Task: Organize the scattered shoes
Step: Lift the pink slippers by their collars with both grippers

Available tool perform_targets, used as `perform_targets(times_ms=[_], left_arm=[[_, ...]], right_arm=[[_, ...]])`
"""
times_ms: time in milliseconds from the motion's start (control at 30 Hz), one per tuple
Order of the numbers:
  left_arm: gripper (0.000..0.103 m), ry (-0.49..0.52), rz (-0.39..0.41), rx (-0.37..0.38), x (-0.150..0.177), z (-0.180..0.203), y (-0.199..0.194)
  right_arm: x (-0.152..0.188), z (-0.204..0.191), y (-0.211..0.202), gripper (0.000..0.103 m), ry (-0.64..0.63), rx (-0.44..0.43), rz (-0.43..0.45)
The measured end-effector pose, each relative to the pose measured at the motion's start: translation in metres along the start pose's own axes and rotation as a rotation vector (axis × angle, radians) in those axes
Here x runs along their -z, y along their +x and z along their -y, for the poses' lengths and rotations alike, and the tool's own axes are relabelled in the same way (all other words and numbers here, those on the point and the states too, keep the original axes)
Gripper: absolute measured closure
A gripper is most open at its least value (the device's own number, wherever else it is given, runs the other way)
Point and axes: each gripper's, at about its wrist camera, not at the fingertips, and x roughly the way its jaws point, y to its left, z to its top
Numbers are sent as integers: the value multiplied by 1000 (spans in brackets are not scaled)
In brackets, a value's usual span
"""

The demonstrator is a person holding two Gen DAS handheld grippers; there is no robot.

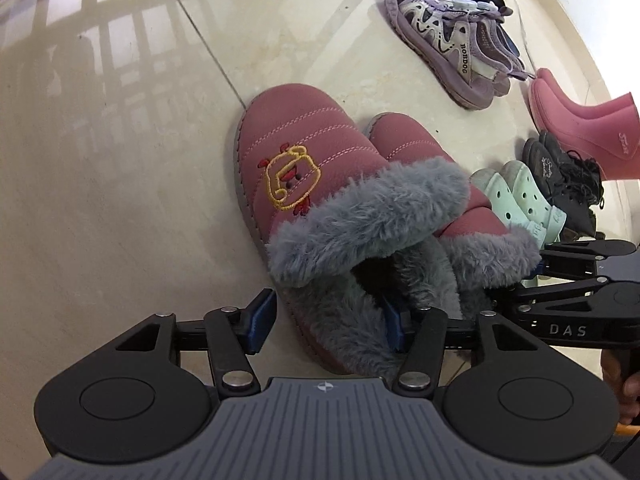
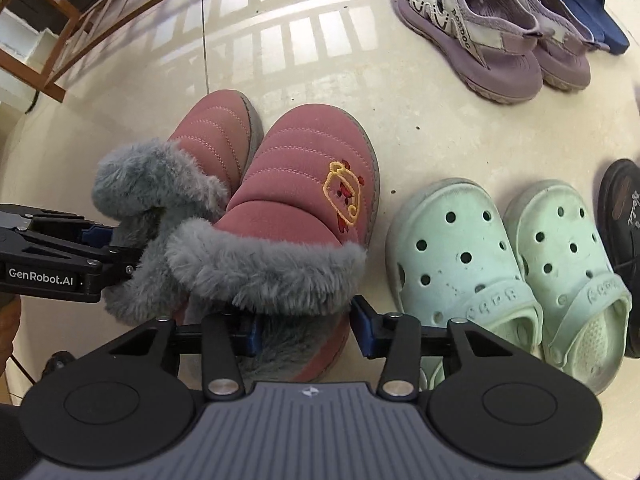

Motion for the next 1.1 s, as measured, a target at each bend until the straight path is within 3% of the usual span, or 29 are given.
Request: perform_targets(times_ms=[200, 300, 400, 767, 967, 1100], left_arm=[[65, -35, 54, -36, 2, -9, -11], [68, -101, 117, -44, 0, -23, -26], [79, -99, 199, -71, -4, -29, -46], [81, -165, 394, -140, -19, -66, -98], [82, -246, 396, -153, -19, -98, -100], [82, -287, 379, -160, -16, -118, -95]], right_arm=[[-8, -5, -2, 66, -6, -8, 27], [-20, -6, -6, 68, 16, -36, 41], [-36, -9, -9, 72, 27, -58, 62], [-119, -65, -14, 75, -63, -116, 119], [-156, -97, -3, 76, -129, -79, 112], [-157, -103, 12, 78, -130, -60, 97]])
